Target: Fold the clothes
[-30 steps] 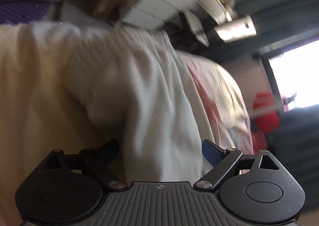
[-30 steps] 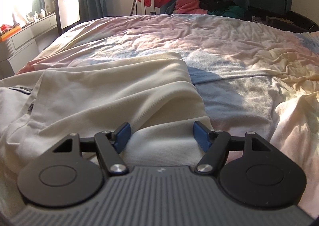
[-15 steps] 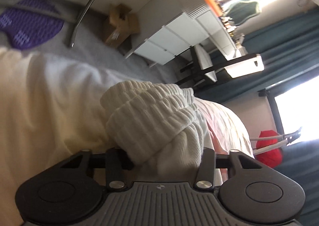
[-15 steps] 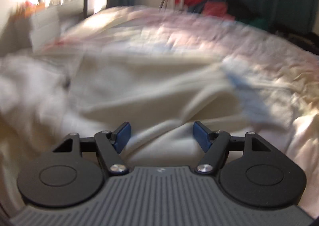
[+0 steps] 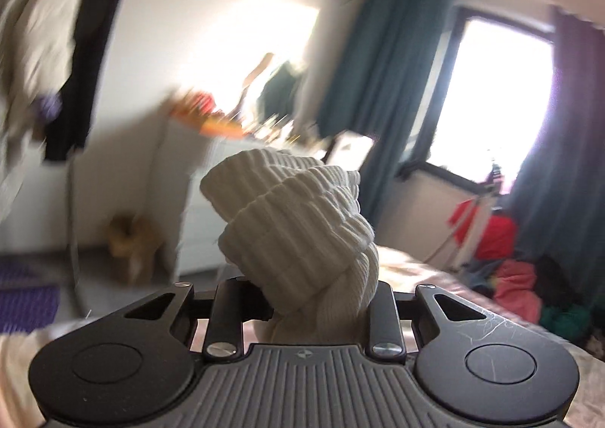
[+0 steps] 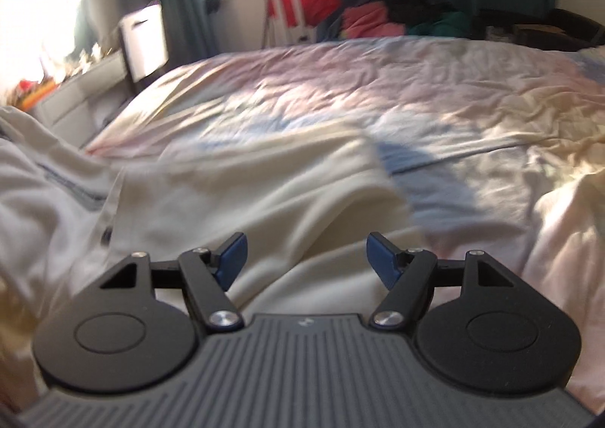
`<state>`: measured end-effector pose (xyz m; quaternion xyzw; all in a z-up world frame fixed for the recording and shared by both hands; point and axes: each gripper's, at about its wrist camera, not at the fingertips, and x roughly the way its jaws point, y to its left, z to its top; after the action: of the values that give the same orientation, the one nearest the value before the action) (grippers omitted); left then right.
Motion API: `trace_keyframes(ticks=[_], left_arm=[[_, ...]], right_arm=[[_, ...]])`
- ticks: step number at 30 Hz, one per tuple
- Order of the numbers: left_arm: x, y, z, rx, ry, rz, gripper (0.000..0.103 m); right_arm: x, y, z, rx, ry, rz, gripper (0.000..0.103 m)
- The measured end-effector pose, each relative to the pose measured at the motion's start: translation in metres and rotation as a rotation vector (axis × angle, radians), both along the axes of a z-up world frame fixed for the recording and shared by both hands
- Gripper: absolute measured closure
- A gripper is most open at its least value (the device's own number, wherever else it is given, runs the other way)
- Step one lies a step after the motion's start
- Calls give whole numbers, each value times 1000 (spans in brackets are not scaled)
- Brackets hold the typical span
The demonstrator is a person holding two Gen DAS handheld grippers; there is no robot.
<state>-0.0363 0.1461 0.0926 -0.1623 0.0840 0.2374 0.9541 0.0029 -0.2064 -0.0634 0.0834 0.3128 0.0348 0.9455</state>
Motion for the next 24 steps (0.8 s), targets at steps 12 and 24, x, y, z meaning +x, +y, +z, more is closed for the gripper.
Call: trace_keyframes(ticks=[12, 24], left_arm=[[43, -293, -41, 425, -127, -293, 82], [112, -408, -193, 773, 184, -633, 79]], right_arm=[[11, -129, 13, 172, -32, -405, 31], [28, -187, -6, 441, -53, -445, 29]])
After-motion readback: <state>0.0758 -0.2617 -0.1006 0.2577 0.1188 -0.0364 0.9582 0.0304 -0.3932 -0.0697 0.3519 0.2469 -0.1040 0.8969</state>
